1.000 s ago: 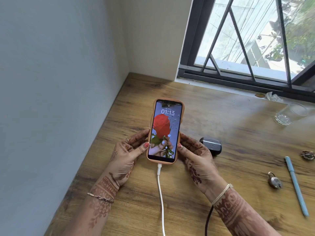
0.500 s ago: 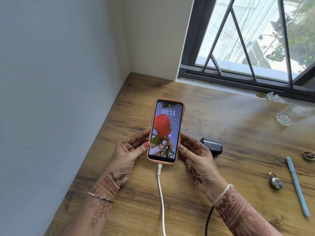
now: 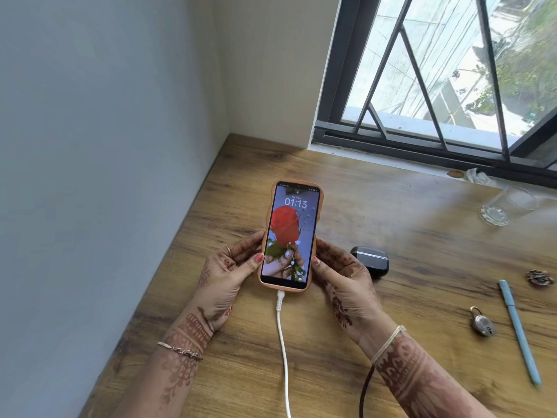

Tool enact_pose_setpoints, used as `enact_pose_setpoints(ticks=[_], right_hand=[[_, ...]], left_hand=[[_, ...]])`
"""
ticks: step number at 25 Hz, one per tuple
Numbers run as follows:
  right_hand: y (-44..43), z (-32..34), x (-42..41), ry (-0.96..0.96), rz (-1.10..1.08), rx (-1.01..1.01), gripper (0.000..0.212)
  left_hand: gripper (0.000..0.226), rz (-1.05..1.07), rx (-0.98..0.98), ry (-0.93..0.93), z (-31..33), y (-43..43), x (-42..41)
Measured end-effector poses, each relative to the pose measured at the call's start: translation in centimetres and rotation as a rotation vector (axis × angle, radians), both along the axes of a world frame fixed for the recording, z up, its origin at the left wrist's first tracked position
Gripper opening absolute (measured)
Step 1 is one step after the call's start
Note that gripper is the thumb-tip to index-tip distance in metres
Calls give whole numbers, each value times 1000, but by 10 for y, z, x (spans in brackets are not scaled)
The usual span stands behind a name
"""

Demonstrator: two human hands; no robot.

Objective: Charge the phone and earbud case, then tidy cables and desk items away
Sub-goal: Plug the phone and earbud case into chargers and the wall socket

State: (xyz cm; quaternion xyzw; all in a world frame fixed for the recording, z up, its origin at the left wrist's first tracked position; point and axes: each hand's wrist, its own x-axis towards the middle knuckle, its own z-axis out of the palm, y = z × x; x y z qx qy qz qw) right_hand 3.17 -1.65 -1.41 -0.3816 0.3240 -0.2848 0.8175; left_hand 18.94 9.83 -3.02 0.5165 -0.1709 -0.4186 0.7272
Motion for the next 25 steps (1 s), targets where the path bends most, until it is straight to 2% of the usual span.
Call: enact_pose_setpoints(ticks=[5,12,20,25], right_hand=[[2,-5,3,65,-17,-63,44],[3,-12,4,171,-21,-166,30],[6,-21,12,243,-60,-269,27],[9,-21,15,504,-94,-531,29]], left_hand=[[34,22,-8,19,-1,-3,0],[35,33,35,-54,-3,-4,0],[37,77,164,-308,2,-5,-6],[36,63,254,-407,4,-6,-9]])
